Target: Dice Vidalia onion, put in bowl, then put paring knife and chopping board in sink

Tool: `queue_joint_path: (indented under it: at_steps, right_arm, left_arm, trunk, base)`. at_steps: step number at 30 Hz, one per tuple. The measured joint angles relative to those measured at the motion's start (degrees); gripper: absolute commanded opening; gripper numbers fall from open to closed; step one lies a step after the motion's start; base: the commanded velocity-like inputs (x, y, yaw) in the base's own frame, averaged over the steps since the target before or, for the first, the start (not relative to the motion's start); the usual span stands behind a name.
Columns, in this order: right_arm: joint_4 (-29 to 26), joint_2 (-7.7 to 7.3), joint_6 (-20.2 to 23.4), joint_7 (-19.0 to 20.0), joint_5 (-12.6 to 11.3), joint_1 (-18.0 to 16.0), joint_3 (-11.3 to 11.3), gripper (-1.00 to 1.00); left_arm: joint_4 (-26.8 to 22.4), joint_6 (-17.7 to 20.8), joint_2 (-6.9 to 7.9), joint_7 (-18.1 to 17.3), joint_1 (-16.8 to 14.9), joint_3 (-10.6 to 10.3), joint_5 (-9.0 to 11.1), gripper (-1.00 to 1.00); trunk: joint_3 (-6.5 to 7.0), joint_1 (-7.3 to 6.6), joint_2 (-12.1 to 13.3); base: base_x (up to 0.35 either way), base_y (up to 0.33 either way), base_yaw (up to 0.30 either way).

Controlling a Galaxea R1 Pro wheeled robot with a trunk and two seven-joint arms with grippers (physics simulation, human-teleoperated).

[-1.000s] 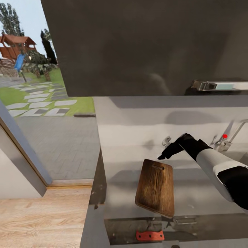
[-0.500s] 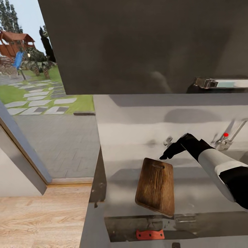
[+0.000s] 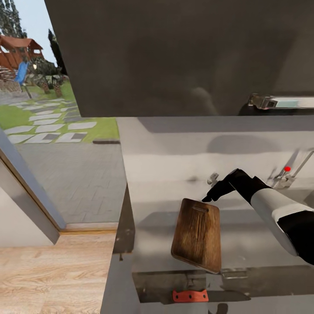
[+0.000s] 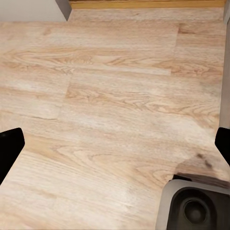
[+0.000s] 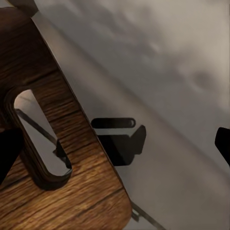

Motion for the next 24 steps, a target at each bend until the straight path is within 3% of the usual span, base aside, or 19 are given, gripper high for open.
queue_joint_path:
  at_steps: [24]
  right_arm:
    - [-0.04,0.09,0.00,0.00,0.01,0.00,0.00,1.00]
  left_arm:
    - [-0.01,0.00,0.00,0.00,0.00,0.01,0.00,1.00]
  trunk:
    - [-1.48,0.00,0.00]
  base:
    - [0.000,0.000,0.000]
